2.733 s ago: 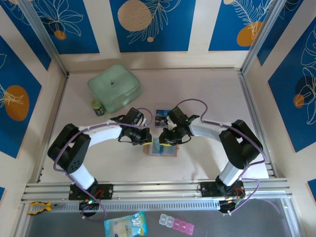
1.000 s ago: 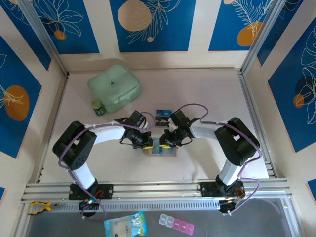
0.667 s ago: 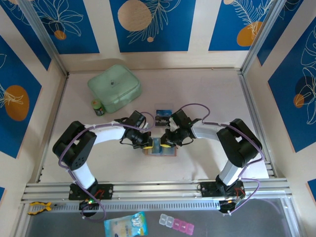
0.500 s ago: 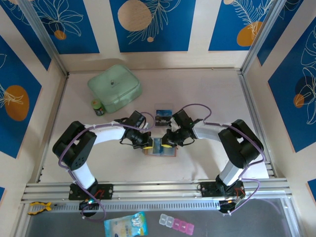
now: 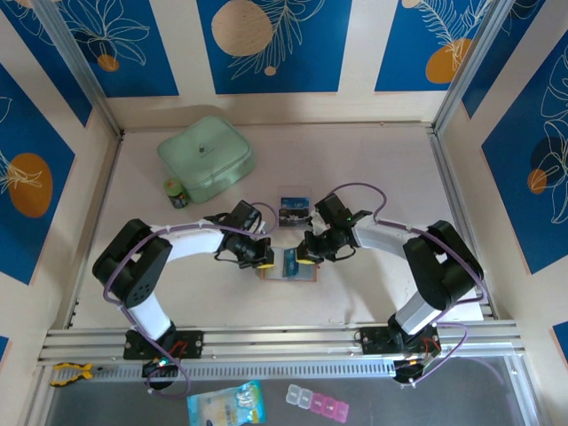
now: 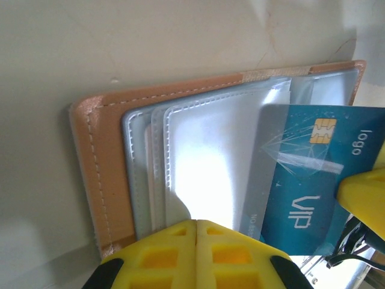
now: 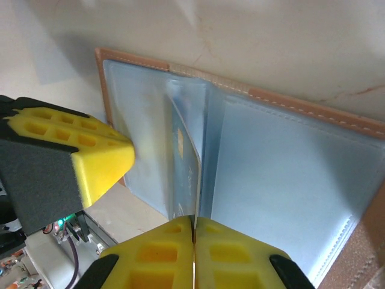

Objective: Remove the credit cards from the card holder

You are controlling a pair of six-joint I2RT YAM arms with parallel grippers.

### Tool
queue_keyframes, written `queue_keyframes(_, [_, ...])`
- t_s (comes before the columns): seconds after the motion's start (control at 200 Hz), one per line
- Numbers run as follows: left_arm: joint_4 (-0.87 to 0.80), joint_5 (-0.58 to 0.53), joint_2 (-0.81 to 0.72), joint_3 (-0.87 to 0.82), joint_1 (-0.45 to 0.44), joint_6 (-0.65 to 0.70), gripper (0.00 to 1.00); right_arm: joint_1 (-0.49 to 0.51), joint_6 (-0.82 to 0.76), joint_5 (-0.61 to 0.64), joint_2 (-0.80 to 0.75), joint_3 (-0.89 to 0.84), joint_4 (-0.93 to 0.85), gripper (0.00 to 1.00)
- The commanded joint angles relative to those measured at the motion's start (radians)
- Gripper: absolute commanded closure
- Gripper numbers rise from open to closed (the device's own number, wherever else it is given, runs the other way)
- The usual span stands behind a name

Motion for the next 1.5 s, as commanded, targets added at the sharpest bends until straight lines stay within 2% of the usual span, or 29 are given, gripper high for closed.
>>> queue_keyframes(0.0, [-0.027, -0.016, -0.012, -0.002, -0.003, -0.012, 0.96, -0.007, -0.069, 0.027, -0.030, 0.044, -0.116, 0.93])
queue_keyframes(0.125, [-0.035, -0.028, -0.032, 0.011, -0.001, -0.005, 0.91, -0.015, -0.108, 0.041, -0.049, 0.075, -0.168, 0.93])
queue_keyframes(0.33, [-0.063, -0.046, -0.080, 0.032, 0.002, 0.000, 0.89, -0.033, -0.222, 0.061, -0.100, 0.120, -0.240, 0.95])
queue_keyframes(0.71, [-0.065, -0.080, -0.185, 0.050, 0.051, 0.036, 0.85, -0.050, -0.660, 0.192, -0.117, 0.280, -0.387, 0.98])
queue_keyframes(0.86, [-0.077, -0.051, -0.191, 0.074, 0.091, 0.053, 0.85, -0.054, -0.882, 0.235, -0.064, 0.374, -0.458, 1.00])
queue_keyframes(0.97, [-0.114, -0.045, -0.191, 0.105, 0.117, 0.083, 0.85, -0.055, -1.029, 0.336, -0.030, 0.445, -0.487, 1.00])
queue_keyframes(1.09, [-0.126, -0.049, -0.203, 0.123, 0.135, 0.091, 0.85, -0.074, -1.178, 0.392, 0.021, 0.544, -0.532, 1.00])
queue_keyframes(1.255, [-0.119, -0.045, -0.199, 0.130, 0.143, 0.074, 0.85, -0.110, -1.310, 0.359, 0.113, 0.683, -0.600, 1.00])
queue_keyframes(1.496, [-0.142, -0.050, -0.179, 0.160, 0.149, 0.071, 0.86, -0.113, -1.410, 0.348, 0.261, 0.846, -0.653, 1.00])
